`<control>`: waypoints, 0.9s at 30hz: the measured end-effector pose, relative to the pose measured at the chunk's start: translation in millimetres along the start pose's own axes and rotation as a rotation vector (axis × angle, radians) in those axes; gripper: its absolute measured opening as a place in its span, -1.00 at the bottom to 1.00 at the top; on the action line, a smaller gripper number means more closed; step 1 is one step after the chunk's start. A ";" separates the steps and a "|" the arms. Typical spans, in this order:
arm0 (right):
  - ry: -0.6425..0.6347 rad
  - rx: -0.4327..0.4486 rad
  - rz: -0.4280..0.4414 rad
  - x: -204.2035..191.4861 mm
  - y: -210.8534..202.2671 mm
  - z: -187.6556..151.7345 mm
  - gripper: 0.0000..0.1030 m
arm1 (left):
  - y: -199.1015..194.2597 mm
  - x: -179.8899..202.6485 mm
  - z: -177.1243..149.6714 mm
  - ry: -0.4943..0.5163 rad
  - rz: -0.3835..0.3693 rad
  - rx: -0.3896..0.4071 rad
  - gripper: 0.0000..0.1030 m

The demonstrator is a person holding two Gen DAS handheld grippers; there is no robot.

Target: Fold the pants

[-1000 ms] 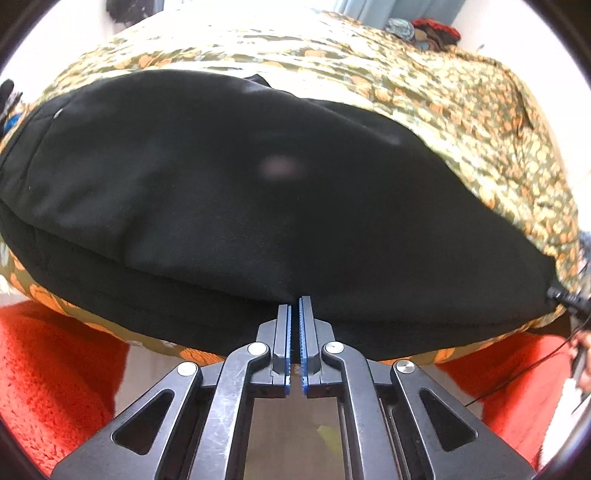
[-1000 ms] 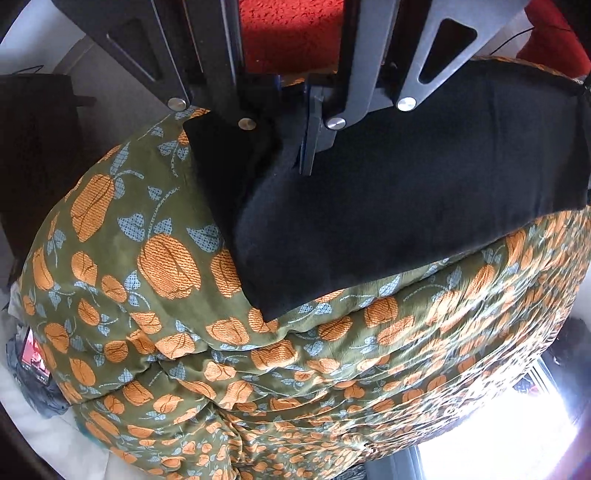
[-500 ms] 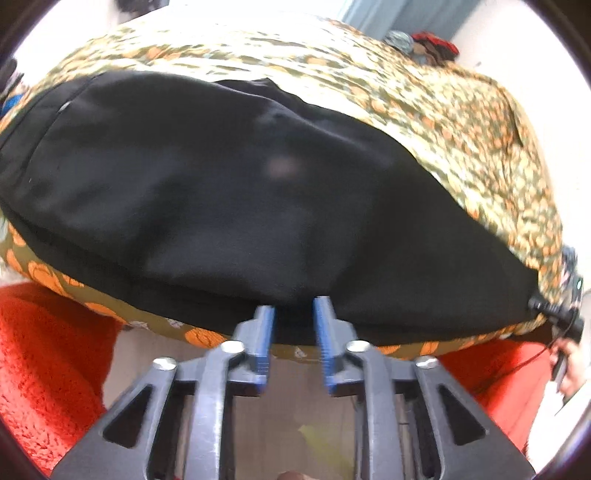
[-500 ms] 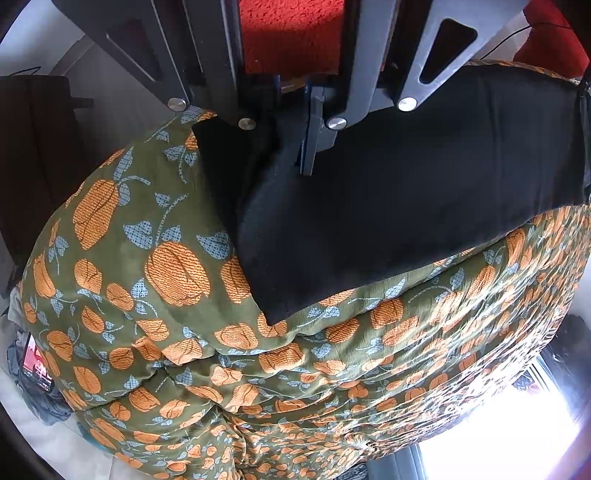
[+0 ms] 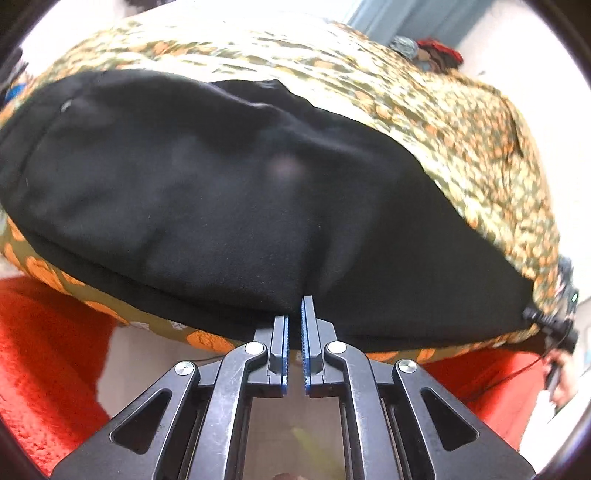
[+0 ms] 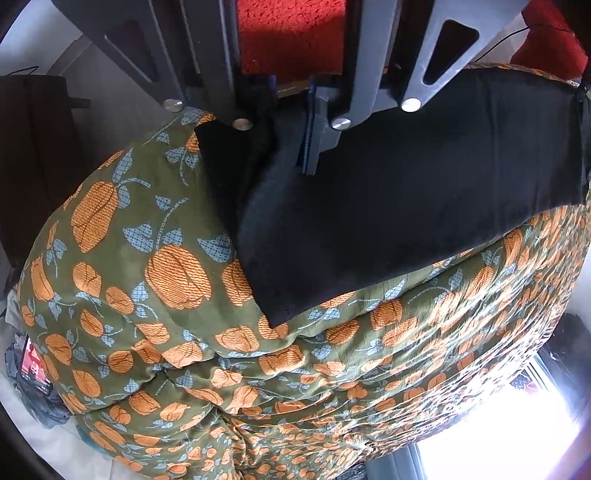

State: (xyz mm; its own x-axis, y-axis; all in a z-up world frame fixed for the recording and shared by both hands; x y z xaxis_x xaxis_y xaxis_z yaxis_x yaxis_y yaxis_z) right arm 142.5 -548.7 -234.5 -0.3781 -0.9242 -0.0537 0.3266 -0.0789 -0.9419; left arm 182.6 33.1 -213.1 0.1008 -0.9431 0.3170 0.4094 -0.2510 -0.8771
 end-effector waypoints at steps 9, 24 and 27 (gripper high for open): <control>0.049 0.241 -0.070 13.2 -49.5 0.2 0.54 | -41.4 23.9 -21.8 0.224 0.266 -0.009 0.13; 0.068 0.318 0.017 12.7 -64.5 4.9 0.54 | 118.2 257.4 25.3 0.589 0.128 -0.125 0.40; 0.144 0.306 0.148 30.4 -63.1 5.6 0.54 | 113.5 259.6 -10.9 0.680 0.149 -0.088 0.66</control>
Point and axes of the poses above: each gripper's, at about its wrist camera, not at the fingertips, and y roughly the way its jaws point, x to its right, z to its top, the point moved 7 cm from there along y, roughly the way its jaws point, and after that the axes turned 3 degrees about -x, right-handed, at the moved point
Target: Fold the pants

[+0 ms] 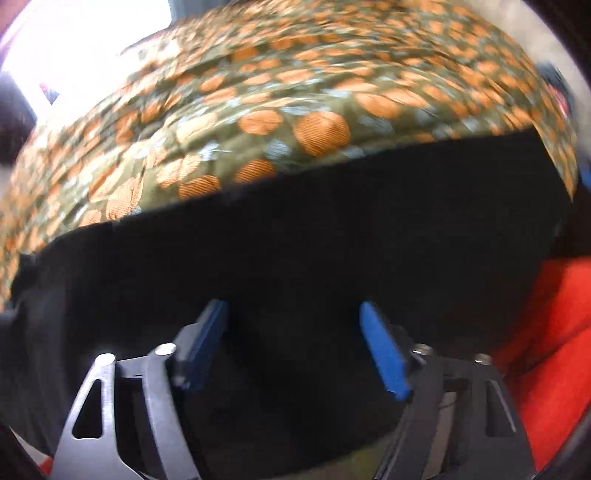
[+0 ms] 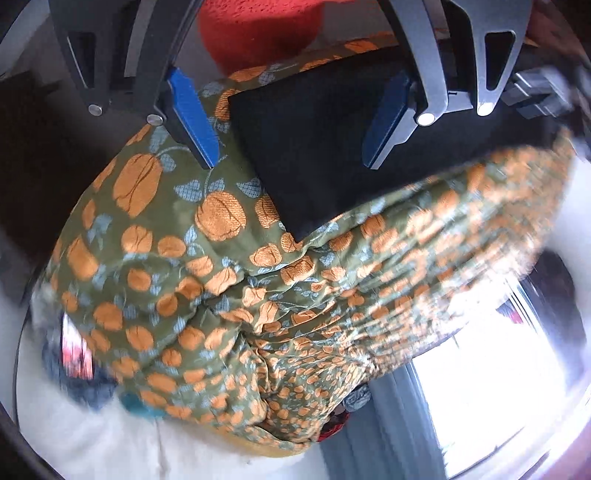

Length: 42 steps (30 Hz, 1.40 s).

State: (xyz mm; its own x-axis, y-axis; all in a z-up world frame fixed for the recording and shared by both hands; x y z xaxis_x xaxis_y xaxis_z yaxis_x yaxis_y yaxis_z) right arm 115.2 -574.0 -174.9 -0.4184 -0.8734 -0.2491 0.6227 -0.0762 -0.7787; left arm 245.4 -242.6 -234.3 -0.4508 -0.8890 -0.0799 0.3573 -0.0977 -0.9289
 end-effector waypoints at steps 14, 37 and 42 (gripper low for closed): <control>0.069 -0.428 0.345 24.6 80.9 3.3 0.54 | 0.8 7.5 -12.1 -0.033 -0.003 -0.014 0.81; -0.367 -0.232 0.893 -302.5 -101.3 29.1 -0.73 | -118.2 -209.9 -79.2 -0.558 -0.017 0.149 0.74; -0.467 -0.297 0.962 -433.5 -77.7 -33.3 -0.73 | -129.5 -270.7 -139.5 -0.758 0.009 0.186 0.74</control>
Point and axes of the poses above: each gripper's, at about its wrist camera, not at the fingertips, and y roughly the way its jaws point, x to its right, z to its top, the point moved 7 cm from there along y, roughly the way its jaws point, and after that the axes turned 3 degrees about -x, right-handed, at the moved point
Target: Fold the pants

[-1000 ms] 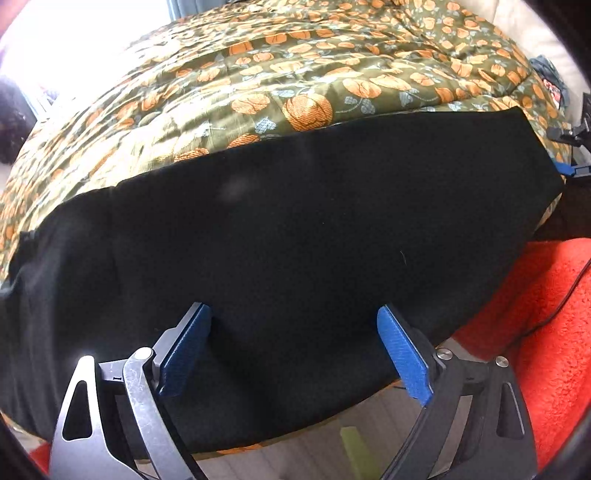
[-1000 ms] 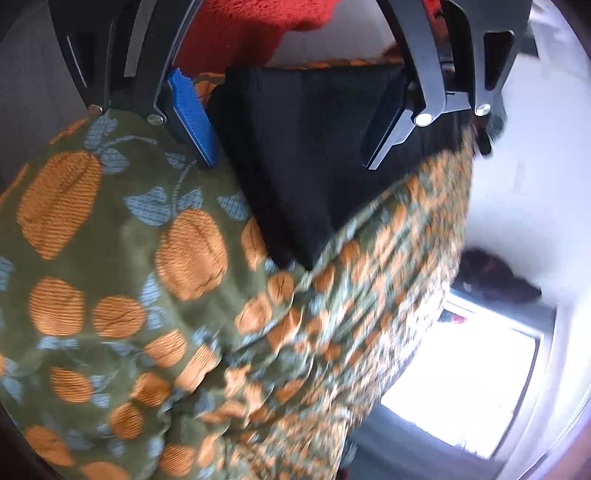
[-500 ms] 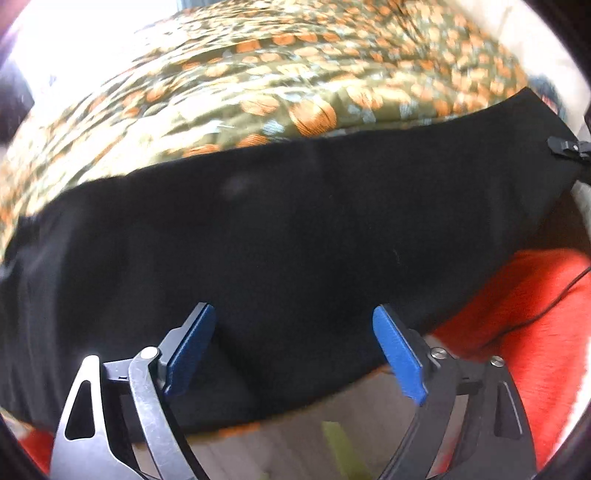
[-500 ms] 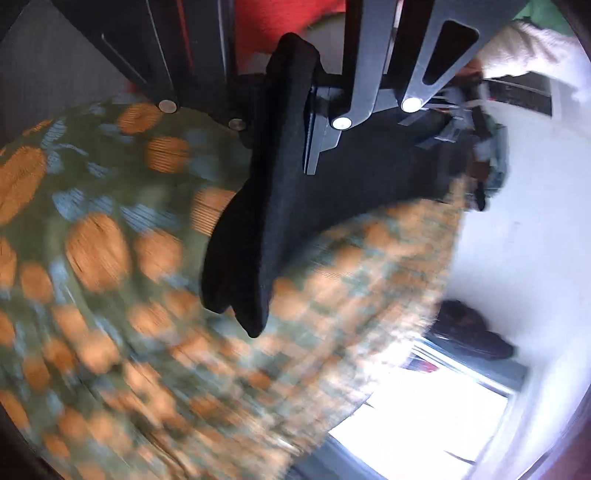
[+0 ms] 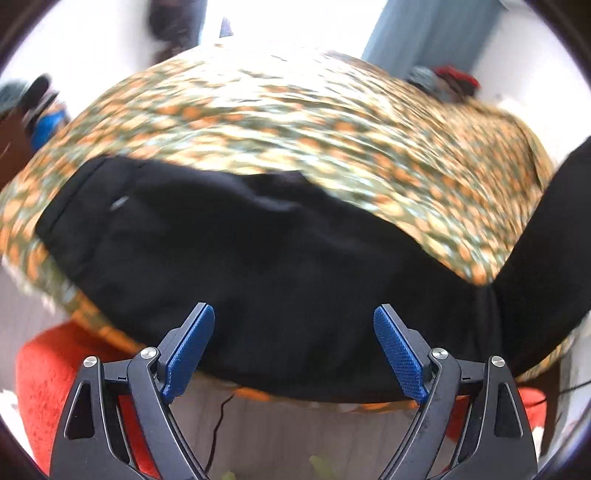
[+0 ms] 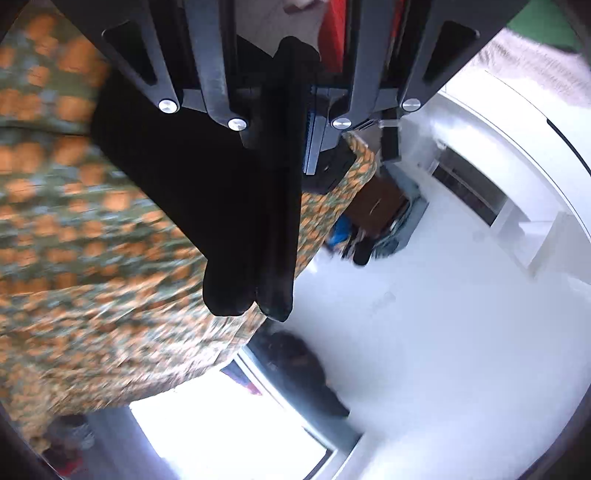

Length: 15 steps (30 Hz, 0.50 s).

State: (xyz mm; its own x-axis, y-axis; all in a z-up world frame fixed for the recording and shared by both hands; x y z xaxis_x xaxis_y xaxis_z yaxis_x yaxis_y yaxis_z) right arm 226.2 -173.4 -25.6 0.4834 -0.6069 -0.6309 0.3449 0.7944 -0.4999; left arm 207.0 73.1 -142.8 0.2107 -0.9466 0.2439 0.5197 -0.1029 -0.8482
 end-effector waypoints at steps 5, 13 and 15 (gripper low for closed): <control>0.015 -0.113 -0.121 14.5 122.3 -44.5 -0.71 | -3.1 -40.3 -12.1 -0.052 0.030 -0.001 0.74; 0.086 -0.250 -0.187 29.7 188.2 -123.7 0.38 | 5.4 -53.1 -17.8 -0.060 0.034 -0.018 0.74; 0.024 -0.188 -0.192 24.4 157.4 -117.4 0.54 | 4.8 -51.6 -16.4 -0.056 0.014 -0.009 0.74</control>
Point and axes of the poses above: each gripper's, at about its wrist camera, not at the fingertips, and y roughly the way its jaws point, x to its right, z to its top, the point moved 7 cm from there along y, roughly the way its jaws point, and after that the axes turned 3 degrees about -x, right-handed, at the moved point
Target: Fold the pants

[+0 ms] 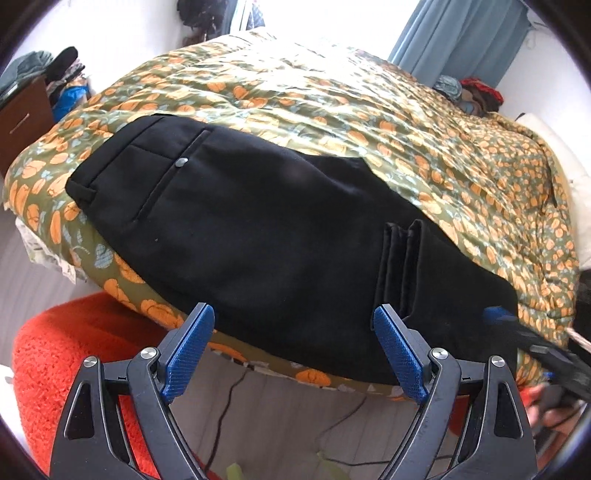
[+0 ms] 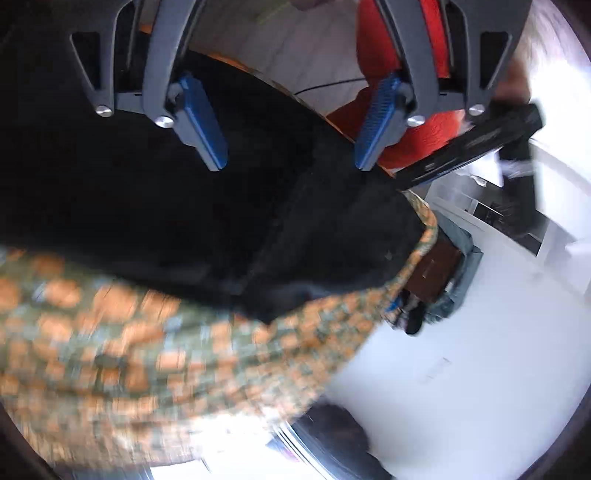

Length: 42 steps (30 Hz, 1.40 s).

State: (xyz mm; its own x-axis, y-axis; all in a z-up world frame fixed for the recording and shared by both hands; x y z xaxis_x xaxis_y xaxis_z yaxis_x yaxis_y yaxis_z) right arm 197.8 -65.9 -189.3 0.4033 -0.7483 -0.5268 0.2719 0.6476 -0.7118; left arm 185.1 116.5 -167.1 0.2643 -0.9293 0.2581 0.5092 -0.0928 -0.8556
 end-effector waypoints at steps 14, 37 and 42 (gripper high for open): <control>0.155 0.267 -0.390 112.6 -123.4 -70.5 0.86 | 39.2 121.9 -7.5 0.403 -0.071 -0.025 0.31; 0.030 0.151 -0.317 85.5 -91.8 -82.7 0.86 | 78.8 113.9 -5.5 0.395 0.020 -0.080 -0.33; 0.044 0.143 -0.317 89.1 -90.5 -83.4 0.86 | 75.8 112.3 -3.4 0.380 0.001 -0.075 -0.89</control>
State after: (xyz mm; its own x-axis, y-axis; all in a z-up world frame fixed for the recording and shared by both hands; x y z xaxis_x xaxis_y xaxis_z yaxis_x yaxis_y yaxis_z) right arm 136.3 -203.1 -210.6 0.2423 -0.9188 -0.3116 0.4986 0.3934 -0.7724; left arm 250.6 3.8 -204.5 -0.0651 -0.9943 0.0844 0.4443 -0.1046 -0.8897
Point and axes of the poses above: each gripper's, at about its wrist camera, not at the fingertips, and y roughly the way its jaws point, x to its right, z to its top, the point moved 7 cm from there along y, roughly the way its jaws point, and after that the axes turned 3 degrees about -x, right-handed, at the moved point
